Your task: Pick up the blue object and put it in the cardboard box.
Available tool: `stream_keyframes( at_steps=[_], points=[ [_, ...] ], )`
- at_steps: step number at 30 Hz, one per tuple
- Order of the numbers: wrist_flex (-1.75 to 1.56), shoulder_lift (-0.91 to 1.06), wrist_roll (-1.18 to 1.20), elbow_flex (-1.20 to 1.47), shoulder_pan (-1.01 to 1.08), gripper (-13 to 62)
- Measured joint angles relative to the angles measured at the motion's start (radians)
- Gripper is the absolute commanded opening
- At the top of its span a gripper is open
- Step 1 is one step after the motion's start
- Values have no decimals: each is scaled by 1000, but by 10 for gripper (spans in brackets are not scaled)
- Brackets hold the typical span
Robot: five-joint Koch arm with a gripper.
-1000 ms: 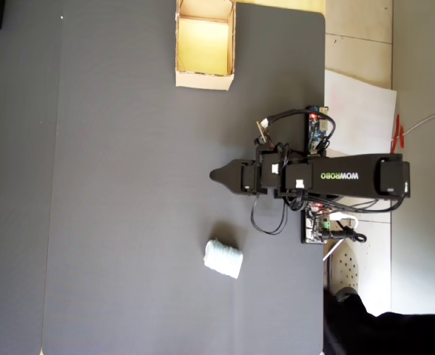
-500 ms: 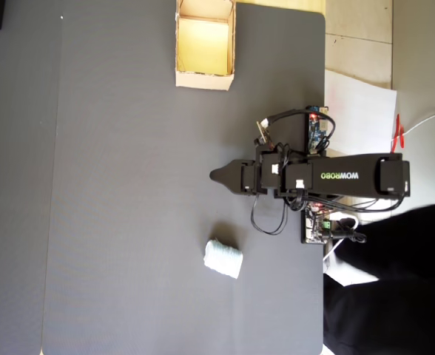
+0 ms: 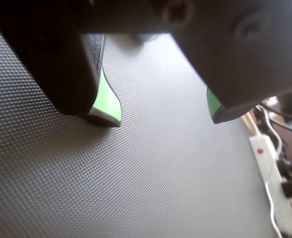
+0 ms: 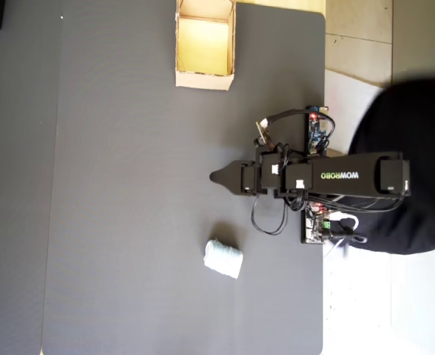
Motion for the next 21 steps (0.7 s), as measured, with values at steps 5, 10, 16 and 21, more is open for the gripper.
stream_keyframes(
  at_steps=[5, 10, 16, 21],
  points=[
    [0, 0, 75, 0, -67, 333],
    [-2, 0, 104, 0, -183, 330],
    [0, 0, 106, 0, -330, 330],
    [0, 0, 106, -6, -433, 330]
  ],
)
